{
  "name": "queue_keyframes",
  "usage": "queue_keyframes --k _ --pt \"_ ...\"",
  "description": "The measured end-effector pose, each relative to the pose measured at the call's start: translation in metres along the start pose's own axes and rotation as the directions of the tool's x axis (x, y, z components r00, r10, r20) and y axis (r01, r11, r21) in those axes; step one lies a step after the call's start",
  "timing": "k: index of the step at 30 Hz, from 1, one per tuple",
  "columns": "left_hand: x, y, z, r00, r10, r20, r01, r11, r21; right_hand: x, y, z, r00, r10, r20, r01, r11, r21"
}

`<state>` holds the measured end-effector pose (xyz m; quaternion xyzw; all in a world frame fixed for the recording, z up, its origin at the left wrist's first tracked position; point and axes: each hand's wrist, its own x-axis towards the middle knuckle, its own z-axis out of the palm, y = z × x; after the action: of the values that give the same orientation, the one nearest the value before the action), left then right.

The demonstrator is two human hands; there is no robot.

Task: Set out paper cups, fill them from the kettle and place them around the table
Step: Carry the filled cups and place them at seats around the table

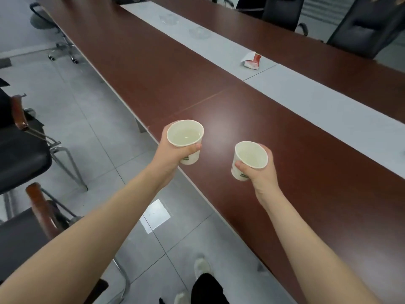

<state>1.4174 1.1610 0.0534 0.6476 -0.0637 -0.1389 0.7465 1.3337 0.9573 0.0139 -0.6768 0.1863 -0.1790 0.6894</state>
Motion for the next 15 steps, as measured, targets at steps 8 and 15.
queue_keyframes --k 8,15 --pt "0.054 -0.018 -0.003 1.0 0.002 -0.005 -0.002 1.0 0.01 0.05 0.044 0.011 0.995 0.052 -0.086 -0.057 0.997 -0.057" --pt "0.089 -0.032 0.002 1.0 -0.011 0.011 0.011 0.999 0.031 0.075 0.079 0.009 0.987 0.089 -0.136 -0.098 0.993 -0.065"
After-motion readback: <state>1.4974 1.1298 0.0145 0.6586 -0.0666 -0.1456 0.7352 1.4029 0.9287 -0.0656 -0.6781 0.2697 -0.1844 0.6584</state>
